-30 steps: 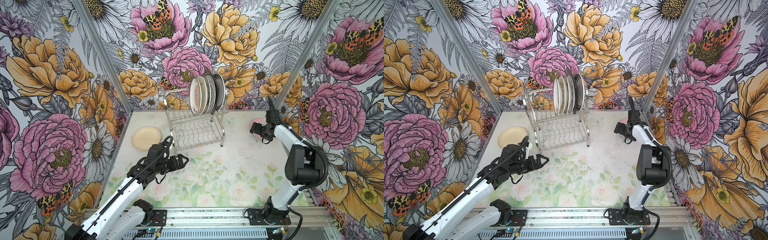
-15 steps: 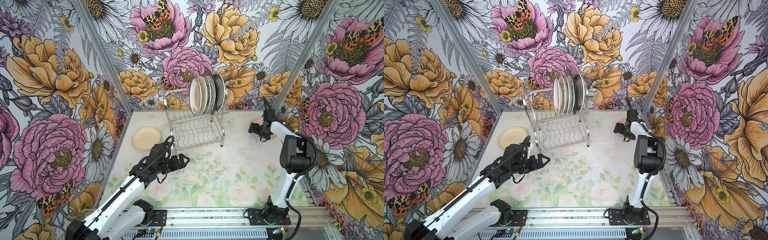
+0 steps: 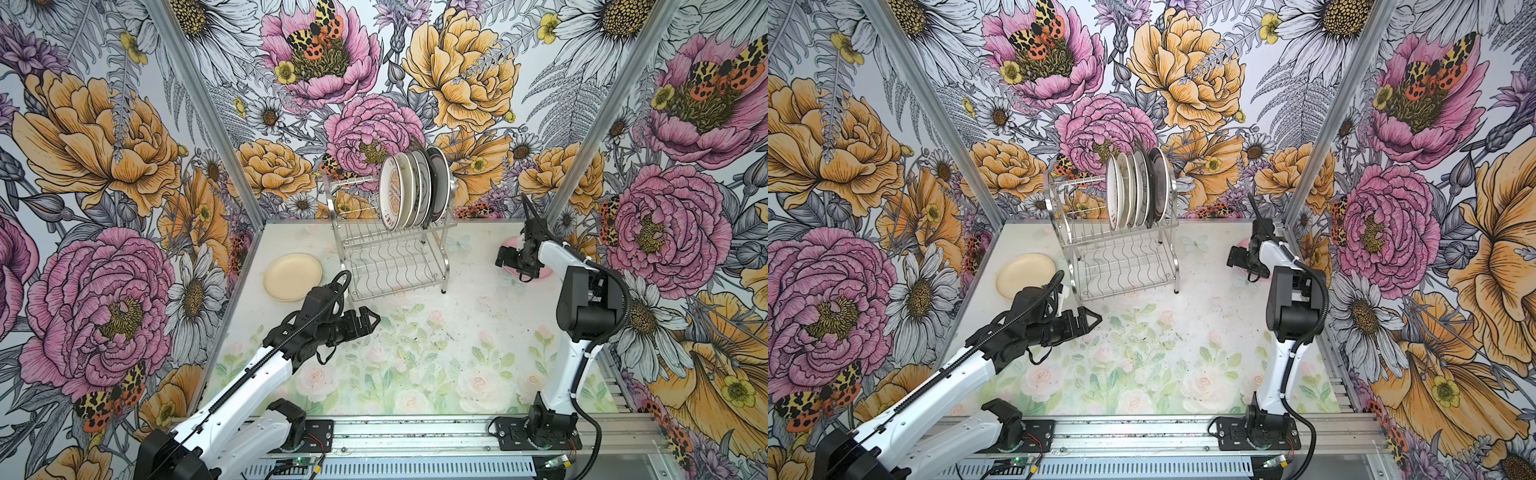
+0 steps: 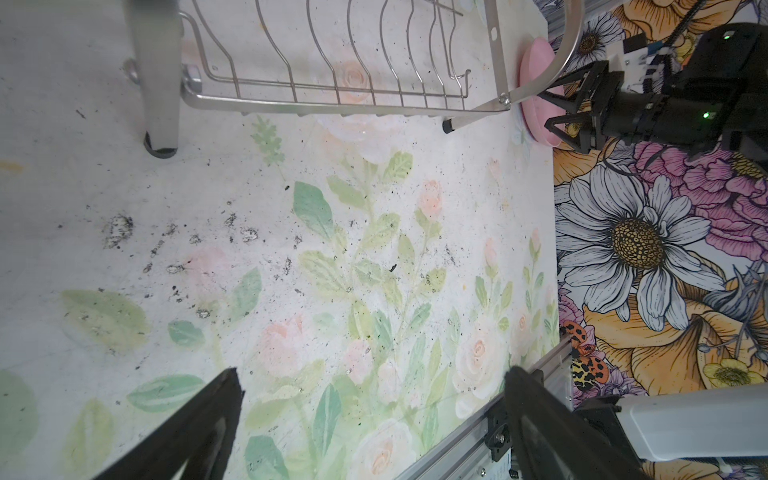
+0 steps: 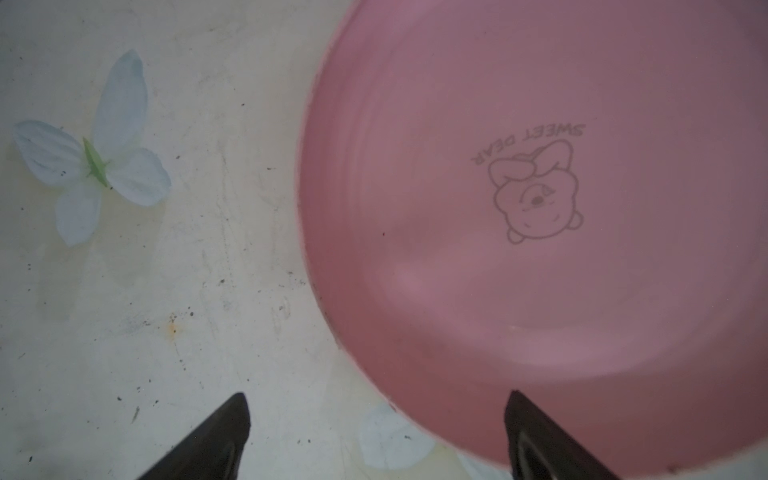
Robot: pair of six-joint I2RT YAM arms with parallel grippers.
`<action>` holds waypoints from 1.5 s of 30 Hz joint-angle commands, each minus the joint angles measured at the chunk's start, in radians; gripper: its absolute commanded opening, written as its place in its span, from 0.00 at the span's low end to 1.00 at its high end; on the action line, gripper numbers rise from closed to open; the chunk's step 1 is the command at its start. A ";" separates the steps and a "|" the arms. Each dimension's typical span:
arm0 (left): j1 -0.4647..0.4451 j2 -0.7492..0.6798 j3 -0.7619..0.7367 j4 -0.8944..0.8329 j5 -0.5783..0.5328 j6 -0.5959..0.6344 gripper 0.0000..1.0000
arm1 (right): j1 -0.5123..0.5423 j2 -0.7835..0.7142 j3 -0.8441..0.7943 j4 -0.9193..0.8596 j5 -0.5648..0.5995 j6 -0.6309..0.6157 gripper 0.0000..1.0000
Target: Load the plates into the dish rack
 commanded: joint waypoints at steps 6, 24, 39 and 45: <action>-0.007 0.011 0.014 0.045 -0.019 -0.011 0.99 | -0.005 0.022 0.017 -0.018 0.001 -0.049 0.96; -0.008 0.022 0.022 0.052 -0.011 0.000 0.99 | 0.005 0.005 -0.027 -0.034 -0.015 -0.087 0.96; 0.000 0.023 0.023 0.052 -0.006 0.009 0.99 | 0.024 -0.009 -0.038 -0.046 -0.025 -0.111 0.96; 0.015 0.028 0.024 0.057 0.010 0.019 0.99 | 0.041 -0.028 -0.057 -0.058 -0.019 -0.126 0.95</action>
